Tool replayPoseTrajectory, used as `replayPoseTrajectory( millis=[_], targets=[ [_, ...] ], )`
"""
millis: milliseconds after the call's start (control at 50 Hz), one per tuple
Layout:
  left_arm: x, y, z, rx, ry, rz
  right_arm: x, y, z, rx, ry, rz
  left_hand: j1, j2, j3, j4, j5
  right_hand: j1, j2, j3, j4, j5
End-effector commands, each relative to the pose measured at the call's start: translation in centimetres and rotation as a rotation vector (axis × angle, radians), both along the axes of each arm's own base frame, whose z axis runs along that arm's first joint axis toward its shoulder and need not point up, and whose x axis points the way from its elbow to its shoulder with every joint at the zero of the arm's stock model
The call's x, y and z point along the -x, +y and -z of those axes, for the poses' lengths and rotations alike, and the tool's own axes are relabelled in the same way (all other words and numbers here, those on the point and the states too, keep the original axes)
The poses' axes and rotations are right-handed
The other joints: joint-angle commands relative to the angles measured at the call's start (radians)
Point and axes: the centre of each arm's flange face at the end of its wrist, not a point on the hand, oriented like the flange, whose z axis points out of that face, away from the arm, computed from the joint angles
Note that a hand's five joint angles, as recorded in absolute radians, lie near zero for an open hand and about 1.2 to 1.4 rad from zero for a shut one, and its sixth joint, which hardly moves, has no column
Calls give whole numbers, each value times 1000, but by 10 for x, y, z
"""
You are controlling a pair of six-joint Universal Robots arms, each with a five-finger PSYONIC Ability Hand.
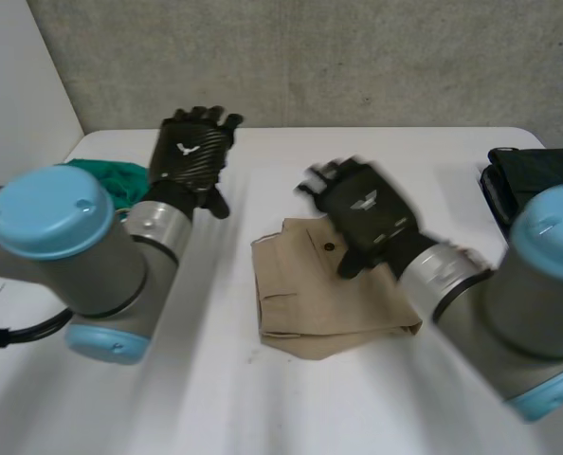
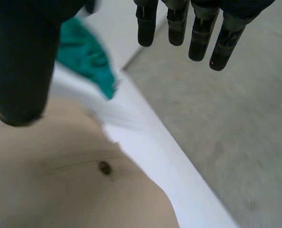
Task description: Fold the laundry.
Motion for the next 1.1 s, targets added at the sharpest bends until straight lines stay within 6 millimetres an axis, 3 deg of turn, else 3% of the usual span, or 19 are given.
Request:
replayPoseTrajectory(
  millis=[20,160,320,440,520,560,620,640,700,720,760,860,960,1020,1100],
  targets=[
    [47,15,22,-140,7,145,42,-41,-9,-332,-199,187,19,8,1,8,-10,-31,-44,-41,-60,-68],
    [70,25,67,-324,-114,196,36,-62,29,-443,-66,220,19,8,1,8,-10,-31,-44,-41,-60,-68],
    [63,29,98,-449,-215,163,32,-78,78,-588,84,244,25,14,6,14,-4,-31,-44,-41,-60,-68],
    [56,33,106,-486,-304,157,38,-82,82,-518,200,291,22,11,3,11,-7,-31,-44,-41,-60,-68],
    [52,26,94,-441,-328,151,42,-86,72,-449,215,321,13,2,-5,2,-16,-31,-44,-41,-60,-68],
    [50,21,82,-412,-317,152,41,-85,57,-386,184,322,7,-4,-11,-4,-22,-31,-44,-41,-60,-68],
    [48,18,43,-328,-267,156,42,-78,39,-303,142,325,1,-9,-17,-10,-28,-31,-44,-41,-60,-68],
    [47,18,17,-270,-226,170,43,-76,33,-276,129,325,1,-9,-17,-10,-28,-31,-44,-41,-60,-68],
    [44,18,-11,-215,-183,200,42,-60,9,-164,71,318,1,-9,-17,-10,-28,-31,-44,-41,-60,-68],
    [44,22,-26,-186,-161,243,41,-54,6,-142,62,311,1,-9,-17,-10,-28,-31,-44,-41,-60,-68],
    [45,27,-38,-165,-146,296,38,-40,5,-103,52,290,4,-7,-14,-7,-25,-31,-44,-41,-60,-68],
    [44,49,-68,-158,-110,473,29,-1,28,-90,56,221,16,5,-2,5,-13,-31,-44,-41,-60,-68],
    [31,43,-77,-230,-78,498,23,30,54,-136,90,158,19,8,1,8,-10,-31,-44,-41,-60,-68],
    [30,43,-77,-267,-54,524,19,35,64,-145,99,147,31,20,12,20,2,-31,-44,-41,-60,-68],
    [29,41,-75,-278,-45,521,15,27,85,-139,135,170,31,20,12,20,2,-31,-44,-41,-60,-68]
  ],
)
